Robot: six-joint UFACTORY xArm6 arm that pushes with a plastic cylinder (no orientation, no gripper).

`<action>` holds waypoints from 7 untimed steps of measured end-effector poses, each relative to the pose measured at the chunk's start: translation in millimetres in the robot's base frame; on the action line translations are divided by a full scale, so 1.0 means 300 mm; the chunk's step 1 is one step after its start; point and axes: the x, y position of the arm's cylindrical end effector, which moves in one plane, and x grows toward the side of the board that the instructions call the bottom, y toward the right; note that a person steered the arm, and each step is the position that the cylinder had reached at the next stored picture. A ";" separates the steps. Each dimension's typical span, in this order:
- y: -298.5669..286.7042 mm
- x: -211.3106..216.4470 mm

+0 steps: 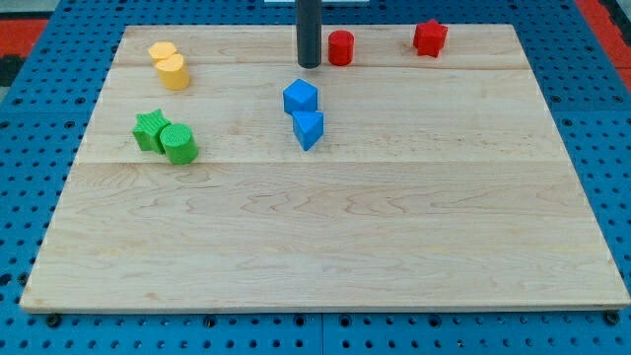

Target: Move the red circle into the red star

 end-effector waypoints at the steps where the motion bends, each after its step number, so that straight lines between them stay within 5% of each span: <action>1: -0.049 -0.002; 3: -0.128 -0.045; 5: 0.241 -0.090; 7: 0.388 -0.090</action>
